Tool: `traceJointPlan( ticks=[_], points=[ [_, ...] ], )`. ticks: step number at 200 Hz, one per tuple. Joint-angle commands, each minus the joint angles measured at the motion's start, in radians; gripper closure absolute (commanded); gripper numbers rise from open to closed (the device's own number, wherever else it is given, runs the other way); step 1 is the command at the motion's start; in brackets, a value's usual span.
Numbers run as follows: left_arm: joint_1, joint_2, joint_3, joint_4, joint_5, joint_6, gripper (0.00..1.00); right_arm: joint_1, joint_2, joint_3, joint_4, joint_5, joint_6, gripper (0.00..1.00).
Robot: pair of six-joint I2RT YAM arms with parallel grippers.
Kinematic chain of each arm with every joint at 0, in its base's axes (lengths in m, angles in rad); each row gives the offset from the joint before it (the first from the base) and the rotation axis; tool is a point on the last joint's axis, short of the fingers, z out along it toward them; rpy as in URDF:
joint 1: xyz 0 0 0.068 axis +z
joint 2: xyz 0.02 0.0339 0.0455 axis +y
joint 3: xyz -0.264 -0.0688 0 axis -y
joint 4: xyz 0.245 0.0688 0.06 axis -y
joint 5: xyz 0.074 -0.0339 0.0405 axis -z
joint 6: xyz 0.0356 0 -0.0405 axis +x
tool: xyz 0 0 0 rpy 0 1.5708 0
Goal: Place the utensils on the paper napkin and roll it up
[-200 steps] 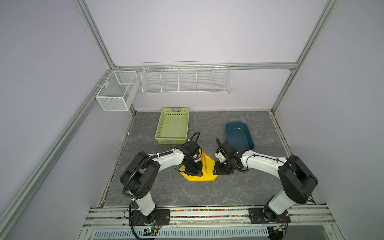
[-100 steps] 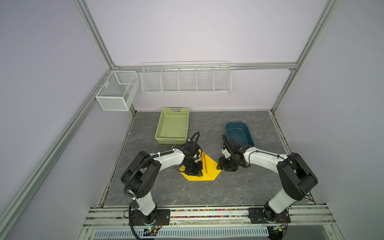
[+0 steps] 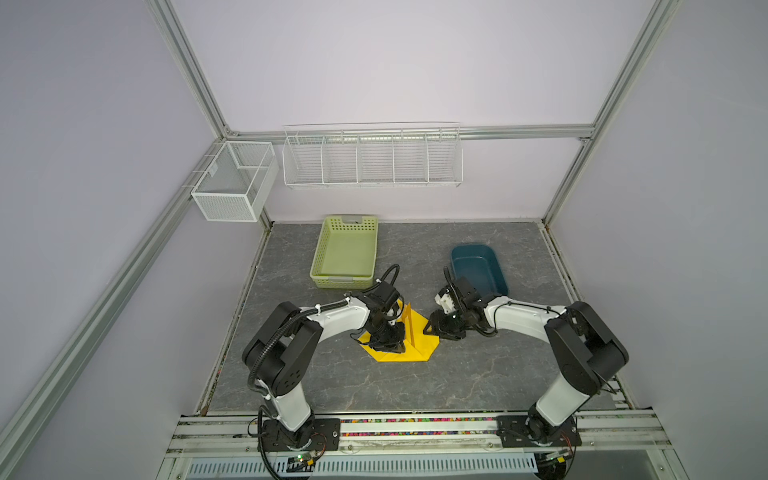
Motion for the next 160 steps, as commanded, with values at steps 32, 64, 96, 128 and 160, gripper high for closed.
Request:
traceJointPlan(
  ticks=[32, 64, 96, 128, 160],
  points=[
    [-0.002, 0.007, -0.01, -0.004, -0.013, -0.003, 0.87, 0.016, -0.018, -0.076, 0.123, -0.151, 0.092, 0.48],
    [-0.002, 0.007, -0.013, -0.002, -0.013, -0.005, 0.87, 0.02, -0.057, -0.12, 0.115, -0.163, 0.111, 0.48],
    [-0.002, 0.009, -0.011, -0.002, -0.013, -0.006, 0.87, 0.017, -0.067, -0.133, 0.137, -0.167, 0.128, 0.48],
    [-0.002, 0.007, -0.008, -0.009, -0.015, -0.004, 0.86, 0.016, -0.069, -0.128, 0.153, -0.175, 0.149, 0.48],
    [-0.002, 0.007, -0.005, -0.011, -0.016, -0.002, 0.87, 0.011, -0.091, -0.143, 0.2, -0.163, 0.172, 0.47]
  ],
)
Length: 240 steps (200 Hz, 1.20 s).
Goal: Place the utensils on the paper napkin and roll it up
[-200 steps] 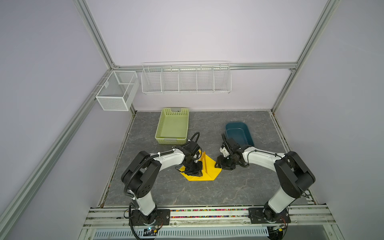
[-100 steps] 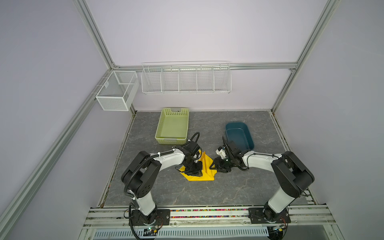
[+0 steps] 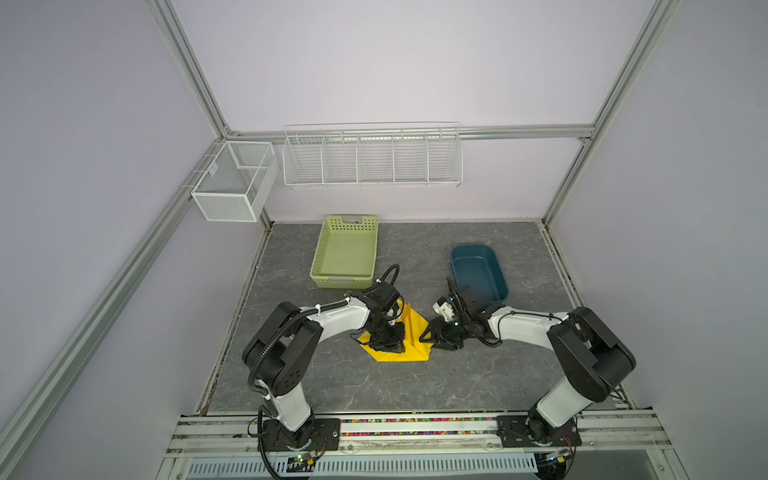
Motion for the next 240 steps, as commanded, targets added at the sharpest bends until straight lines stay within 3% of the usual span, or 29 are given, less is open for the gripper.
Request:
traceJointPlan(
  ticks=[1, 35, 86, 138, 175, 240],
  points=[
    [-0.002, 0.007, -0.004, -0.01, -0.013, -0.003, 0.86, -0.003, -0.041, -0.021, 0.05, -0.008, 0.053, 0.47],
    [-0.002, 0.006, -0.005, -0.011, -0.016, -0.004, 0.87, -0.008, -0.042, -0.021, 0.1, 0.009, 0.049, 0.48],
    [-0.002, 0.004, -0.005, -0.015, -0.016, -0.001, 0.87, -0.007, -0.019, 0.085, -0.074, 0.073, -0.14, 0.48],
    [-0.001, 0.001, -0.005, -0.016, -0.017, -0.001, 0.87, -0.008, 0.0, 0.147, -0.142, 0.067, -0.233, 0.48],
    [-0.002, -0.002, -0.004, -0.021, -0.019, -0.001, 0.87, -0.007, 0.008, 0.221, -0.428, 0.263, -0.233, 0.48],
    [-0.002, 0.004, -0.005, -0.02, -0.017, 0.0, 0.87, 0.007, 0.028, 0.201, -0.502, 0.39, -0.207, 0.44]
  ],
)
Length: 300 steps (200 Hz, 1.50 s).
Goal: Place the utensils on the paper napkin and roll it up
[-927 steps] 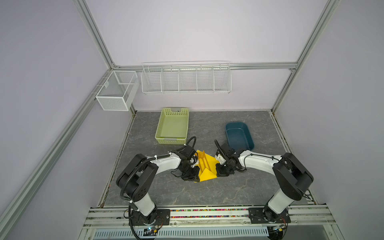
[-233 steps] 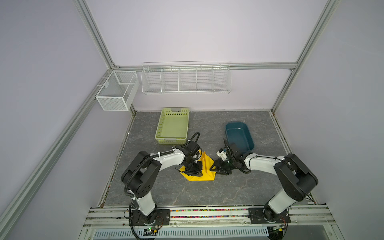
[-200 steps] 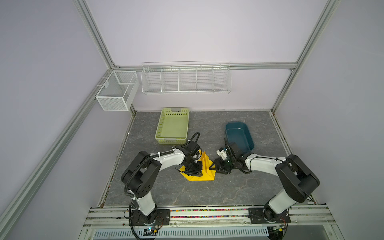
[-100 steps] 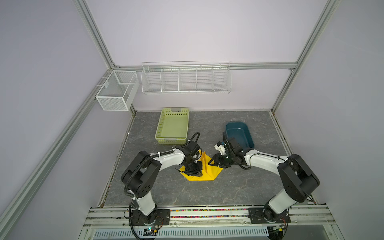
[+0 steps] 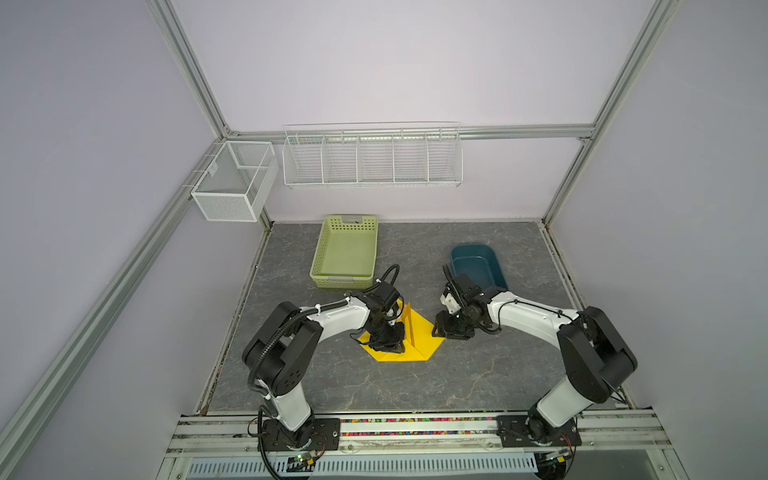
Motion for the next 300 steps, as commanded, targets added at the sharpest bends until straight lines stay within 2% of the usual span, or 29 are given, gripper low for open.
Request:
traceJointPlan(
  ticks=[1, 20, 56, 146, 197, 300],
  points=[
    [-0.002, 0.004, -0.004, -0.016, -0.017, 0.0, 0.87, 0.012, 0.032, -0.007, -0.062, 0.072, 0.005, 0.44],
    [-0.002, 0.004, -0.005, -0.017, -0.018, 0.002, 0.87, 0.021, 0.054, -0.006, -0.047, 0.073, 0.008, 0.43],
    [-0.002, 0.005, -0.008, -0.016, -0.018, 0.001, 0.87, 0.03, 0.106, -0.04, 0.077, -0.004, 0.036, 0.43],
    [-0.002, -0.002, -0.012, -0.016, -0.019, 0.0, 0.87, 0.033, 0.152, -0.179, 0.639, -0.38, 0.237, 0.44],
    [-0.002, -0.002, -0.01, -0.019, -0.021, 0.0, 0.87, 0.043, 0.06, -0.261, 0.581, -0.417, 0.255, 0.44],
    [-0.001, 0.003, -0.01, -0.021, -0.022, 0.002, 0.87, 0.041, -0.003, -0.352, 0.693, -0.466, 0.363, 0.45]
  ],
)
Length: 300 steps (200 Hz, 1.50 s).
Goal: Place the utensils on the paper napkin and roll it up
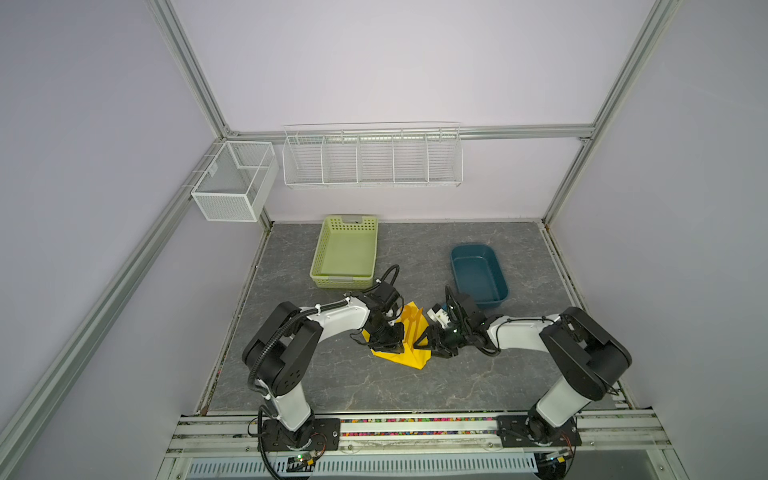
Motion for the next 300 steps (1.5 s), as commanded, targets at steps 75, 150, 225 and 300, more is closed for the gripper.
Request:
traceJointPlan(
  ticks=[75, 150, 225, 300],
  points=[
    [-0.002, -0.001, -0.007, -0.015, -0.016, 0.0, 0.87, -0.008, -0.071, -0.006, -0.067, 0.042, 0.017, 0.55],
    [-0.001, -0.003, -0.001, -0.018, -0.016, 0.003, 0.87, -0.019, -0.026, 0.079, -0.115, 0.113, -0.071, 0.49],
    [-0.001, -0.009, 0.0, -0.027, -0.02, 0.007, 0.87, -0.047, 0.039, 0.233, -0.344, 0.193, -0.271, 0.49],
    [-0.001, -0.001, -0.006, 0.007, -0.02, -0.016, 0.87, 0.008, -0.135, 0.277, -0.727, 0.478, -0.228, 0.44]
  ],
)
